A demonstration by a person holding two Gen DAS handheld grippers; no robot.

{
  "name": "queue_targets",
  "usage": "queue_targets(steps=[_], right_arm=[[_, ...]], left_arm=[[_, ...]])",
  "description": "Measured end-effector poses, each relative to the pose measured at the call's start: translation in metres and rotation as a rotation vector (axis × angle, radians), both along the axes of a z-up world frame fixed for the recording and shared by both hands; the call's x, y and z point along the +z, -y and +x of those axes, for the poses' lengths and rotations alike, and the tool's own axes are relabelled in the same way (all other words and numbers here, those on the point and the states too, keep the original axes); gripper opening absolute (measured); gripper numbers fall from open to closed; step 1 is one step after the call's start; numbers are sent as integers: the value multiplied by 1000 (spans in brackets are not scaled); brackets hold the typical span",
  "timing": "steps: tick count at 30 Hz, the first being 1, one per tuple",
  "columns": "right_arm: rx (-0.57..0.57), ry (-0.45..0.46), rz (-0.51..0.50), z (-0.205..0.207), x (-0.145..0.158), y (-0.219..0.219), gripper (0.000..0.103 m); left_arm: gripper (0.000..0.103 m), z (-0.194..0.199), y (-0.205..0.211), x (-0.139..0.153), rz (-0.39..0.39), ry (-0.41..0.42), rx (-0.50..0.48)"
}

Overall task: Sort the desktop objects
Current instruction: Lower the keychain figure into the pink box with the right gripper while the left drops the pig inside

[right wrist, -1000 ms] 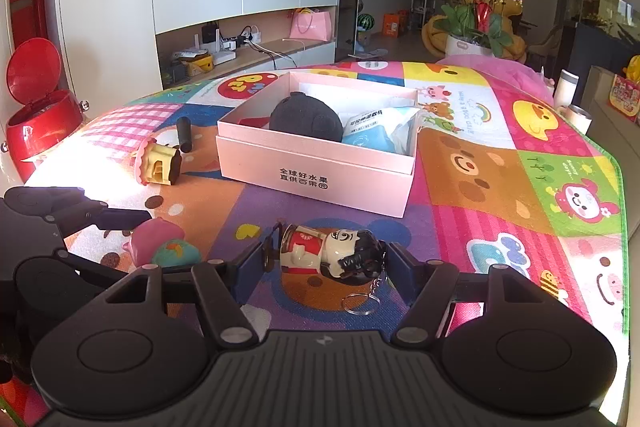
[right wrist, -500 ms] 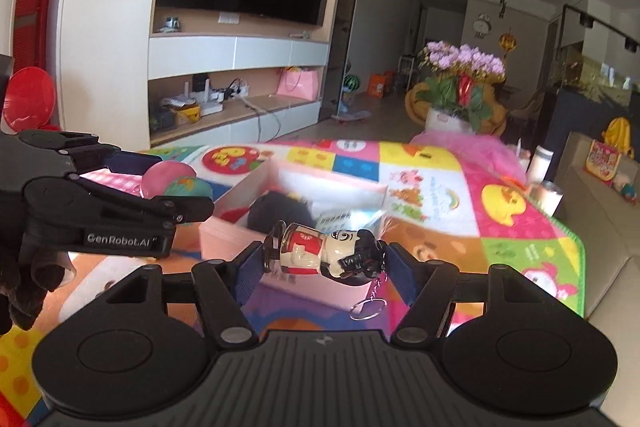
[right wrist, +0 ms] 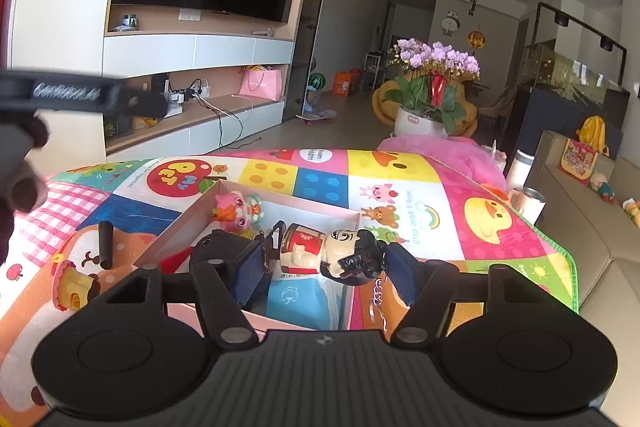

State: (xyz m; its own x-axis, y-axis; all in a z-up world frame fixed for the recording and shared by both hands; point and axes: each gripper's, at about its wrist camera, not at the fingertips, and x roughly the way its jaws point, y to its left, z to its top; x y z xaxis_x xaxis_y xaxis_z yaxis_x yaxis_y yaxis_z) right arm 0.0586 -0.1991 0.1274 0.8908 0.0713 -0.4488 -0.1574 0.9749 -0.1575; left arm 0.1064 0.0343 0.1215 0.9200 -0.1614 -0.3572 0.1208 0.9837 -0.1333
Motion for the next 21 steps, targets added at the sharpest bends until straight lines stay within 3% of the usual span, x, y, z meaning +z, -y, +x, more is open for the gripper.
queue_targets(steps=[6,11,15,21], right_arm=[[21,14,59,26,31,-22,66],[-61,6,154,83,66,-27,66],[-88,-69,149,121,65,-26,77],[-33,-105,196,114,52,-27,78]], left_arm=[[103,-23,-20,-39,71,-91,90],[103,-47,-37,-47,92,-109,122],[103,-71,-45,-54,124,-94,136],[103,-92,-39,-84,170,-140,106]])
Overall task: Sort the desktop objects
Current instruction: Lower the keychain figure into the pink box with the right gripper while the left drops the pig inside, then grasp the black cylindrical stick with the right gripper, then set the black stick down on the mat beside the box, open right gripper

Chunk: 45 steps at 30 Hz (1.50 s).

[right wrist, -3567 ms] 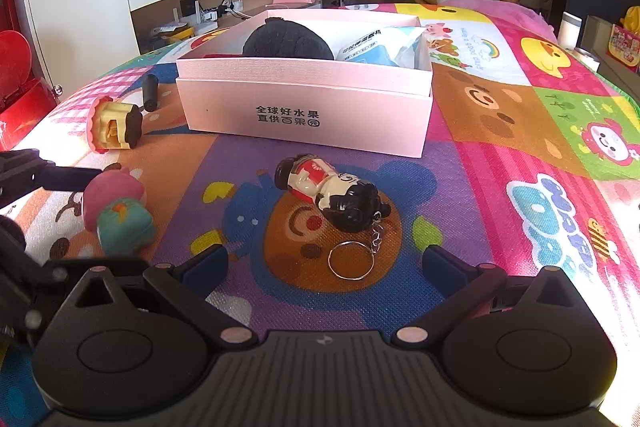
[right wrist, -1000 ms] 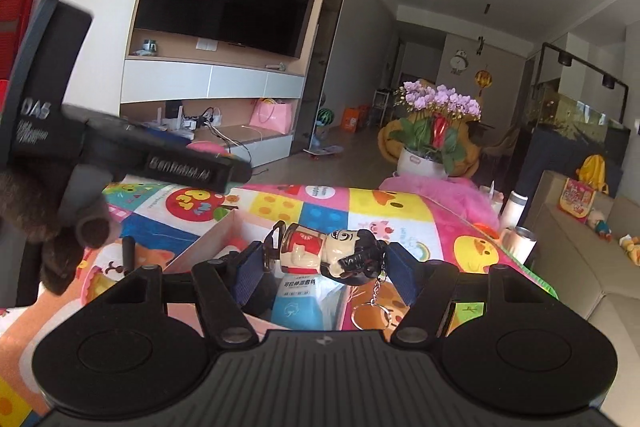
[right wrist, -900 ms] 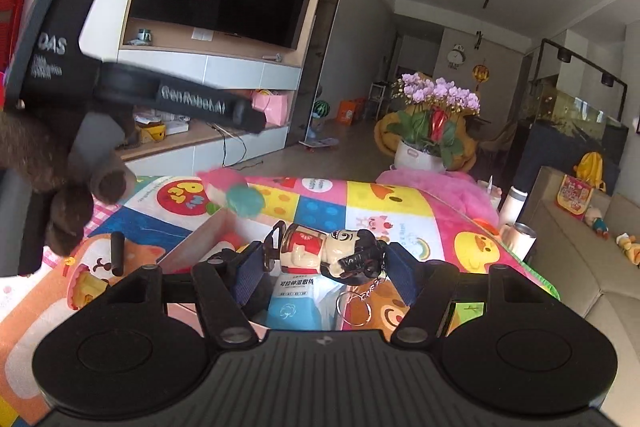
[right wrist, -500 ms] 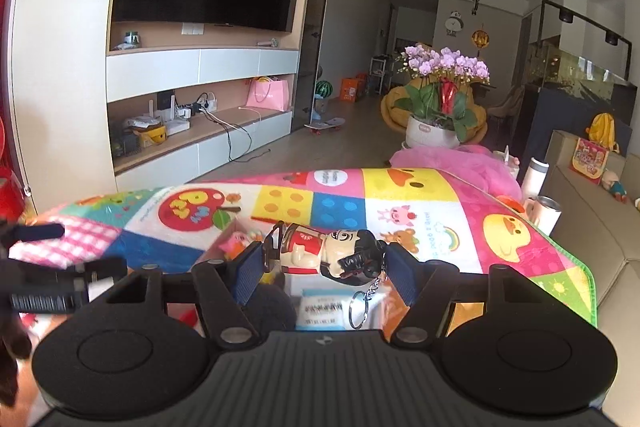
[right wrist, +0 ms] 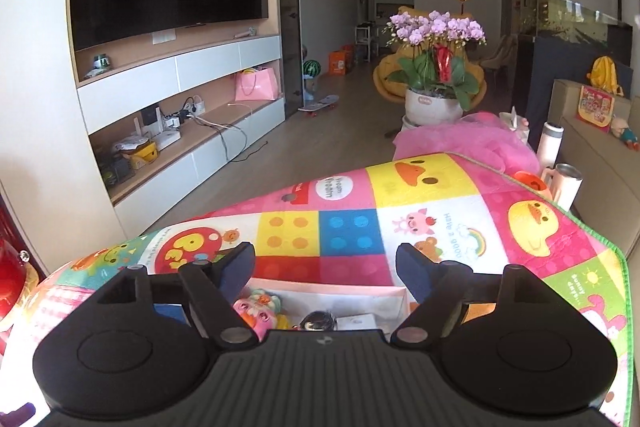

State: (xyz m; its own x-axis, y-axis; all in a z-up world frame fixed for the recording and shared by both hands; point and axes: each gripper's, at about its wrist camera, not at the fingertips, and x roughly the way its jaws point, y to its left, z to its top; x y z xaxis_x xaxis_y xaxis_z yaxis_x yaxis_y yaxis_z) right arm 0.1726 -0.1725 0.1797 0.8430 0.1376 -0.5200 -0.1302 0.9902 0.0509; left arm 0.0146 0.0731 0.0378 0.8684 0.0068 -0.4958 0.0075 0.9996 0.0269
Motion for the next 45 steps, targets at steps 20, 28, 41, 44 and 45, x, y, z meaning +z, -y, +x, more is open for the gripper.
queue_targets(steps=[20,28,41,44,45], right_arm=[[442,-391,-186,22,-137,-215,44],[482,-369,-209,2,-135,-204,18],[404,-338,-144,-94,-95,-44,18],[411,-325,-235,-114,-115,-31,18],[414,-330,-236,-119,-119,-27,18]], left_arm=[[103,-1,-8,-24,-106,-74,-3],[103,-3,-7,-23,-104,-76,-1],[103,-7,24,-21,-12,-59,-87],[103,-7,34,-22,19,-58,-95],[103,-7,34,-22,24,-58,-90]])
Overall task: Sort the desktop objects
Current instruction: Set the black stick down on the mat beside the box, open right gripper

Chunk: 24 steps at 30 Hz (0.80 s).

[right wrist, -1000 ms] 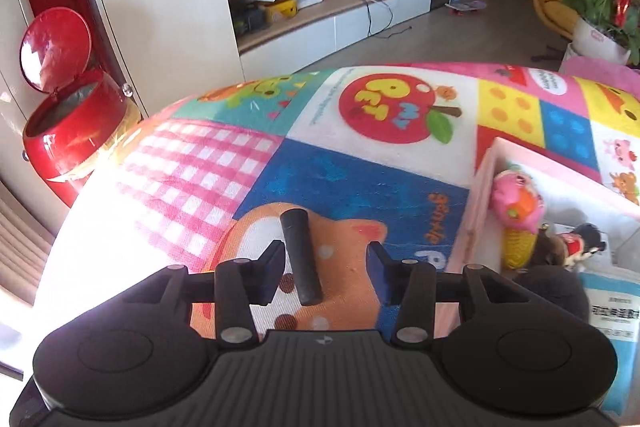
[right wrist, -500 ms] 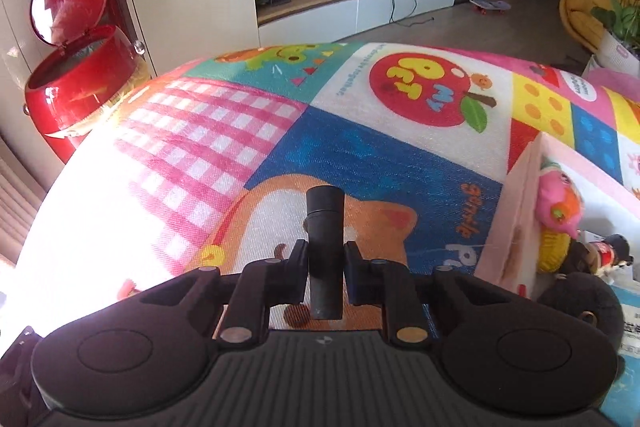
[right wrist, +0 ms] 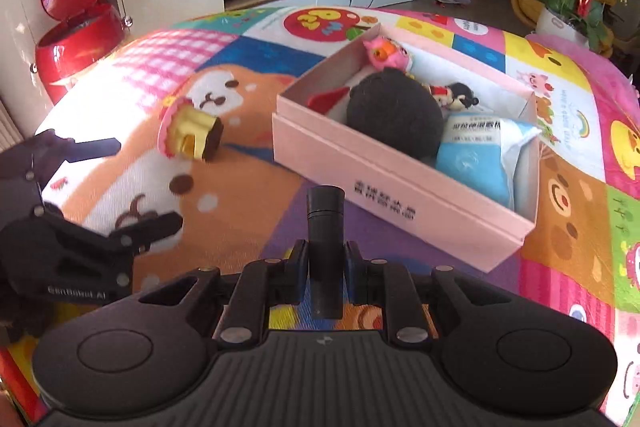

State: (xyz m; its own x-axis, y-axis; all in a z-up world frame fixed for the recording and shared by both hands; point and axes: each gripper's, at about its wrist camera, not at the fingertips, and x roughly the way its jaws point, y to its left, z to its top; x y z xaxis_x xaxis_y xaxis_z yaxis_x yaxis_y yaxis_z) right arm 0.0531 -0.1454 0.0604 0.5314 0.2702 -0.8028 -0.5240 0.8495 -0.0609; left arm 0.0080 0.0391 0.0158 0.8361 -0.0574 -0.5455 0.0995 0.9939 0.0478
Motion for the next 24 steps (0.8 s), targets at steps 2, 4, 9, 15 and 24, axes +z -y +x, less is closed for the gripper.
queue_targets(steps=[2,4,9,15,24], right_arm=[[4,8,16,-11,-6,7,19],[-1,28,24,-21,-11,14,29],[9,75,-34,-41,-21,24,45],[-151,332,-197,-35,-18,39,49],[-234,220,7,-34,-30,58,57]], left_arm=[[103,1,-2,-1,-7,-6,14],[103,2,-3,-1,-11,-14,27],[103,2,1,-2,14,-22,27],[103,4,1,-3,28,-32,44],[103,5,7,-4,70,-43,45]])
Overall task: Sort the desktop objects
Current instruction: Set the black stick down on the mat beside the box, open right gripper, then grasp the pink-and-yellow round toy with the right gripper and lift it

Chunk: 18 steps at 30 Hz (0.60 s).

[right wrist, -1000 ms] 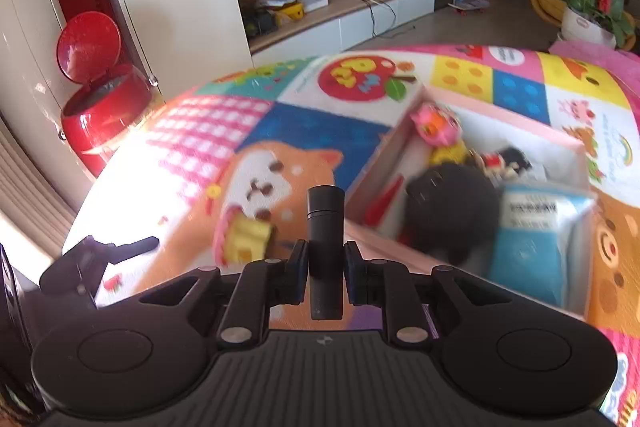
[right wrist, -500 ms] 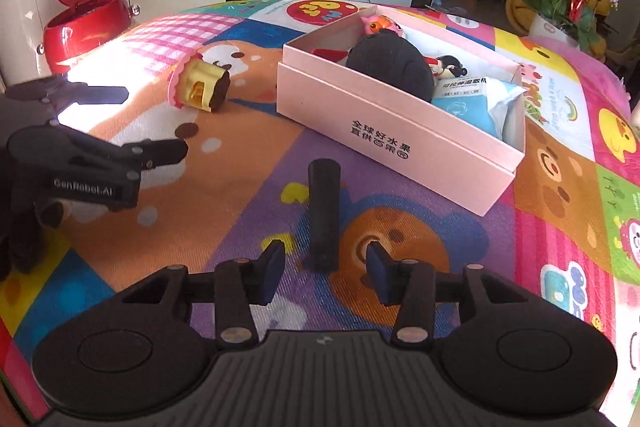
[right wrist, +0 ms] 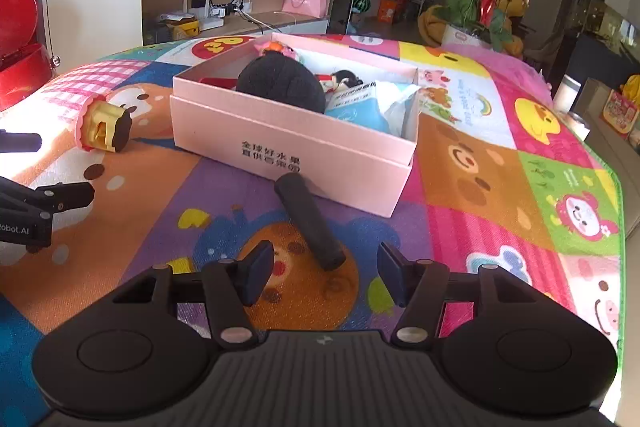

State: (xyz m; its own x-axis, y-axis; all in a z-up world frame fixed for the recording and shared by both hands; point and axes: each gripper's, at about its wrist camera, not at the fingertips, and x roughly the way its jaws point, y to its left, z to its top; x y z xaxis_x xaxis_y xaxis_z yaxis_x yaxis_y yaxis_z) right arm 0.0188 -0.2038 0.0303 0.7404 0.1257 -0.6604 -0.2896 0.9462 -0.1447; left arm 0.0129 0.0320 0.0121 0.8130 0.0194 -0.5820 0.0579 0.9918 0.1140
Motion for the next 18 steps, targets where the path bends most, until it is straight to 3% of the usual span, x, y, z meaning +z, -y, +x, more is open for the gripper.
queue_targets(steps=[4,8,14,18], right_arm=[[-82,16,-46,6,-7,1,57],[-222,120,-88,16,-5,6,57],[-164,26,191,7,-5,21,62],[-162,7,245,-1,-16,17,68]], left_arm=[[103,1,4,-1,25,-4,4],[103,1,4,-1,29,-3,8],[103,2,0,2,-11,9,3],[103,10,1,11,-48,34,3]])
